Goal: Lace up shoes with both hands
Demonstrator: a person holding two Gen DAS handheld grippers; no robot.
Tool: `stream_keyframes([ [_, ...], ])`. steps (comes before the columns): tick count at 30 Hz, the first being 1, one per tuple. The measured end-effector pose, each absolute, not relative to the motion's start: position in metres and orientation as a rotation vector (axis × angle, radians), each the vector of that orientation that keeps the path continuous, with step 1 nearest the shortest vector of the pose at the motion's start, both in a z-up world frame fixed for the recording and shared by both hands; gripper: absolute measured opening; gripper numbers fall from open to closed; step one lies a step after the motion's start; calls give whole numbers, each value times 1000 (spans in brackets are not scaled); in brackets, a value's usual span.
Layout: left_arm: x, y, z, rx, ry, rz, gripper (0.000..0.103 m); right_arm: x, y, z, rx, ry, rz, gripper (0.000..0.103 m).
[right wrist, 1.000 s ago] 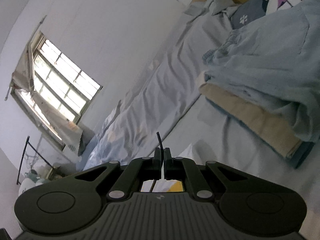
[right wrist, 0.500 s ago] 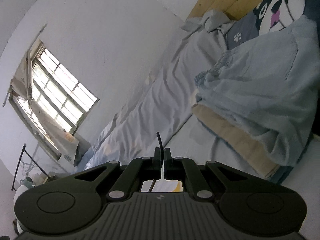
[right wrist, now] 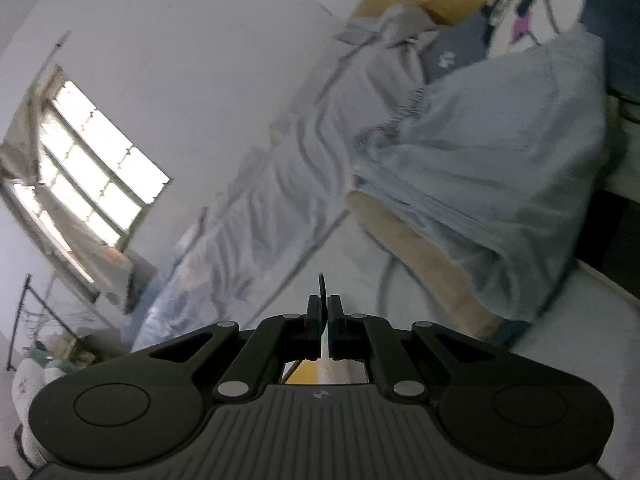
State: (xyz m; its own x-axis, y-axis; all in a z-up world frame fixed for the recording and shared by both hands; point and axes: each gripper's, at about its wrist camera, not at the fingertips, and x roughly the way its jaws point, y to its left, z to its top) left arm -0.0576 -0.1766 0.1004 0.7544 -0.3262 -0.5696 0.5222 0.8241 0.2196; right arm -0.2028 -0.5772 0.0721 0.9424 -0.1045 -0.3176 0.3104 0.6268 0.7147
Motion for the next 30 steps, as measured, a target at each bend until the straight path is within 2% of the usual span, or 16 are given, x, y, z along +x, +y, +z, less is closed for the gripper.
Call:
stream_keyframes([
  [4, -64, -169, 106, 324, 540, -476, 21, -210, -588, 66, 881, 283, -303, 4],
  [7, -70, -164, 108, 283, 520, -493, 35, -215, -590, 66, 852, 292, -341, 5],
  [10, -73, -159, 109, 233, 502, -499, 37, -220, -587, 69, 815, 288, -359, 6],
  [13, -74, -154, 108, 173, 493, -490, 37, -221, -579, 76, 756, 273, -376, 21],
  [14, -74, -152, 107, 150, 491, -484, 39, -219, -576, 78, 734, 270, -381, 30],
  [17, -73, -144, 102, 76, 496, -473, 54, -213, -562, 83, 657, 257, -371, 33],
  [19, -71, -138, 99, 36, 500, -464, 54, -208, -553, 87, 629, 259, -361, 36],
  [23, -64, -120, 95, -65, 506, -432, 55, -199, -527, 99, 572, 222, -309, 53],
  [24, -63, -114, 96, -86, 503, -425, 56, -196, -519, 103, 554, 218, -298, 53],
  [26, -63, -101, 98, -114, 486, -402, 69, -189, -499, 110, 520, 197, -262, 58],
  [27, -63, -92, 100, -131, 469, -386, 71, -185, -488, 114, 497, 195, -246, 67],
  [28, -63, -84, 103, -146, 453, -367, 77, -181, -476, 118, 476, 195, -234, 71],
  [30, -64, -65, 108, -172, 426, -322, 89, -174, -453, 122, 457, 184, -197, 74],
])
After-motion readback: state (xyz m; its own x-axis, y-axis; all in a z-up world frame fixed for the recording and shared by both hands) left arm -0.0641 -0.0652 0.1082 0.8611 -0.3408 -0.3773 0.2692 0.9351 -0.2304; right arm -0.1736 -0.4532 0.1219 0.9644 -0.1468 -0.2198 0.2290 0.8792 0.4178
